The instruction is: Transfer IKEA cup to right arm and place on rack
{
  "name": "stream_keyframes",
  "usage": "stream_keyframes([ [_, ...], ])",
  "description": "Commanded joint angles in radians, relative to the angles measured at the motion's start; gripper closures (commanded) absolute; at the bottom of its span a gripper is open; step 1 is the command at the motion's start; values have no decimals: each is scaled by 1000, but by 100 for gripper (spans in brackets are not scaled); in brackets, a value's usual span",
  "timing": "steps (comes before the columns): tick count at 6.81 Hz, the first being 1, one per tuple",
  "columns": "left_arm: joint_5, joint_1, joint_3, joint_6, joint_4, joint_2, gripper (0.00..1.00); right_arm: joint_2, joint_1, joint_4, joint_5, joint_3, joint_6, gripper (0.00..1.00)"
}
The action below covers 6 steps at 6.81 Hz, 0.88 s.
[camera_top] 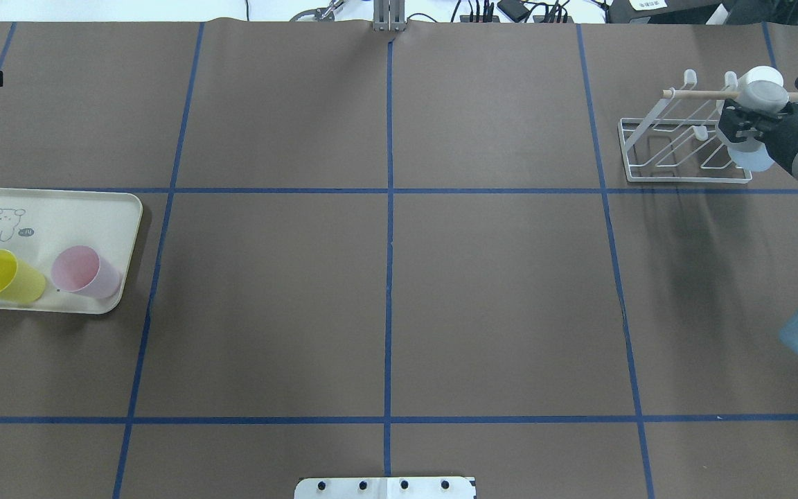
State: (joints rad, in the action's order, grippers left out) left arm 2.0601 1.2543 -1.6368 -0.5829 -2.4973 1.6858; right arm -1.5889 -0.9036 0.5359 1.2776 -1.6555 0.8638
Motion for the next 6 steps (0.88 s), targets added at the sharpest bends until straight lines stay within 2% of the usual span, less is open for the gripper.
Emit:
stream_keyframes([
  [1,0,-1,0,-2,0,2,0,3,0,-1,0,16,-2,100],
  [2,0,-1,0,-2,0,2,0,4,0,-1,0,16,-2,84],
  [3,0,-1,2,-2,0,2,0,4,0,-2,-3,20,-2,1],
  [6,0,-1,2,-2,0,0,0,-5,-3,-8,3,8,-47,0],
])
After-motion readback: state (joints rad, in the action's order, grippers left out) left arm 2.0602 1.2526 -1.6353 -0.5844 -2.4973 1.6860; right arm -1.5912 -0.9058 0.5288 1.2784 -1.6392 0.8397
